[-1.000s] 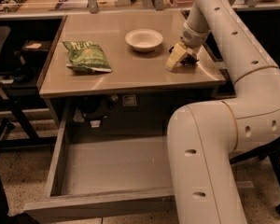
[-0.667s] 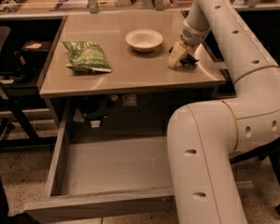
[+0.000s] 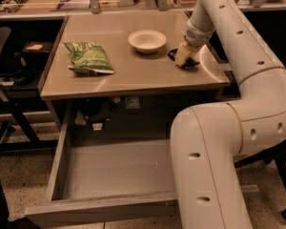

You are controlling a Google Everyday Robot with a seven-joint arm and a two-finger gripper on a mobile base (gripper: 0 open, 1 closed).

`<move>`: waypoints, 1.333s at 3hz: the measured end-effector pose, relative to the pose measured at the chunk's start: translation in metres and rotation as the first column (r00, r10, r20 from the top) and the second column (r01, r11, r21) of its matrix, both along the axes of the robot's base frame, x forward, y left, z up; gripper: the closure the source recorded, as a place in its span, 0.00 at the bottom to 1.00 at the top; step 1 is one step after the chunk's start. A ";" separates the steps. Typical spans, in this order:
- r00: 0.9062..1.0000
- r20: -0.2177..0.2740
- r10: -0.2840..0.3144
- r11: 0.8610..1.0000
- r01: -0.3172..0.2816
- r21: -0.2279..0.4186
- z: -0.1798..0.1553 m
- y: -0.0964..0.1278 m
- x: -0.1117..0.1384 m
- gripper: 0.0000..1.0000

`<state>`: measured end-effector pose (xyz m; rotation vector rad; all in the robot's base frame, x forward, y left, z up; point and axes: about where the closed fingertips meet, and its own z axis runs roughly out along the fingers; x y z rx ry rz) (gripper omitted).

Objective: Place rxbar chocolate into top drawer

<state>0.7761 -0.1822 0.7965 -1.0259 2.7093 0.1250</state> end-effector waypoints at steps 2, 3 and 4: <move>1.000 0.001 0.000 1.000 0.000 0.000 0.017 0.003 -0.005 1.00; 1.000 0.001 0.000 1.000 0.000 0.000 0.018 0.003 -0.007 1.00; 0.999 0.052 0.007 0.999 -0.010 0.040 0.036 -0.013 -0.010 1.00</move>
Offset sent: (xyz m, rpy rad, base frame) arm -0.0453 -0.0136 0.0296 0.0113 -0.0606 0.0280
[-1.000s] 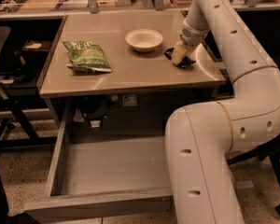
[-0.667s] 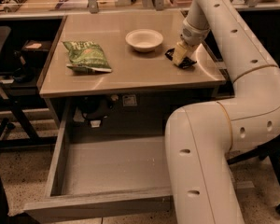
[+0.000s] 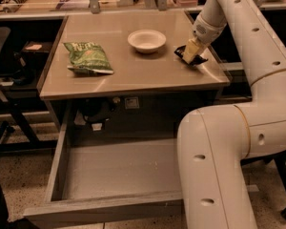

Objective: Place rxbar chocolate into top drawer

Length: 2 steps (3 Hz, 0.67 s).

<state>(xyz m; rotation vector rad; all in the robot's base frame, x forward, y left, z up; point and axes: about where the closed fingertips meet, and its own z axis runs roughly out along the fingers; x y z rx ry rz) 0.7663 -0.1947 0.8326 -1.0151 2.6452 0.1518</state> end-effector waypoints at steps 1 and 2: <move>0.999 0.039 0.011 0.999 -0.013 0.041 0.020 -0.016 -0.010 1.00; 0.998 0.059 0.006 0.999 -0.009 0.044 0.017 -0.013 -0.001 1.00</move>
Offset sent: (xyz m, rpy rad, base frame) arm -0.0081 -0.0140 0.0167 0.0355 -0.0330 0.0102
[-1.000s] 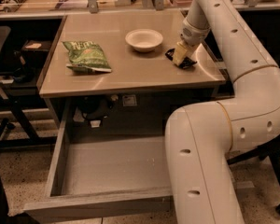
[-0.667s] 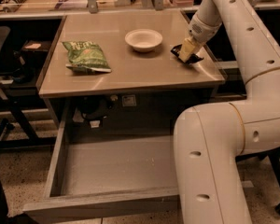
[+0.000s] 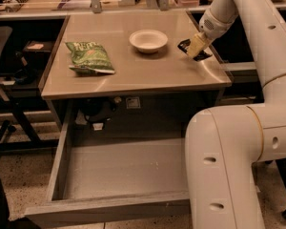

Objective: Place rxbar chocolate into top drawer

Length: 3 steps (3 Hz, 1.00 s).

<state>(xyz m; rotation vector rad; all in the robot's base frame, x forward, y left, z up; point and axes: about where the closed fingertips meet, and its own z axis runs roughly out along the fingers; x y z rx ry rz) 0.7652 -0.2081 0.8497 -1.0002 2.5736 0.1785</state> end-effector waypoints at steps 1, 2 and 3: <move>1.000 0.021 -0.002 1.000 0.002 0.002 0.005 0.000 0.003 1.00; 0.999 0.026 -0.020 1.000 0.020 0.000 0.016 -0.009 -0.004 1.00; 1.000 0.006 -0.023 0.999 0.023 0.040 0.038 -0.019 -0.034 1.00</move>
Offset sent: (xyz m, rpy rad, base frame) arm -0.0563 -0.0139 0.0203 -0.0131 -0.0075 -0.0395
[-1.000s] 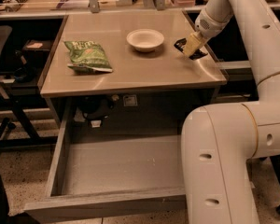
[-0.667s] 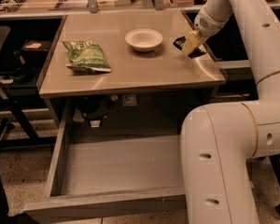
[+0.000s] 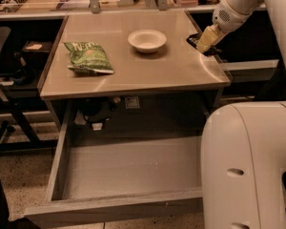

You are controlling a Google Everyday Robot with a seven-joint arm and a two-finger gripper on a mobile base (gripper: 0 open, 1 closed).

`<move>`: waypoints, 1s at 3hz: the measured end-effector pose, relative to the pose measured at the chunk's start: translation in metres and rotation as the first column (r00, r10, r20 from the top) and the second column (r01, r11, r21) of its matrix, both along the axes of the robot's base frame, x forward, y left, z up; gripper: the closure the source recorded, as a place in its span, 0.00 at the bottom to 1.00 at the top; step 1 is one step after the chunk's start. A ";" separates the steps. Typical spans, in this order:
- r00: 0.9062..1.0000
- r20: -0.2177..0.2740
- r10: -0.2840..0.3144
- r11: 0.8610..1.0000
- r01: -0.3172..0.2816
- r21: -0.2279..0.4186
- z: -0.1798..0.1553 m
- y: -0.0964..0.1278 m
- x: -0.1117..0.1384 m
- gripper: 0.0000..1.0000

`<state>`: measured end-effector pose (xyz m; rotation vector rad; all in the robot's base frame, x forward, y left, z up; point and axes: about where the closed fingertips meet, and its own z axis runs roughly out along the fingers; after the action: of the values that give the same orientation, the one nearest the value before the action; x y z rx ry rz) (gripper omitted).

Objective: Place rxbar chocolate into top drawer

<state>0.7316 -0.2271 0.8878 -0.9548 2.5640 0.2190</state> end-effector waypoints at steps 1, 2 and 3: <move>1.000 0.003 -0.002 1.000 0.002 0.002 -0.004 0.002 0.003 1.00; 1.000 0.003 -0.002 1.000 0.002 0.002 -0.004 0.002 0.003 1.00; 0.999 0.009 0.032 0.999 -0.032 0.041 0.005 0.007 -0.010 1.00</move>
Offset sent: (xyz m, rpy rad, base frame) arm -0.0002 0.0079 0.0084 0.0197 -0.0125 0.0449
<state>0.7221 -0.2196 0.8933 -0.9804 2.5281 0.2757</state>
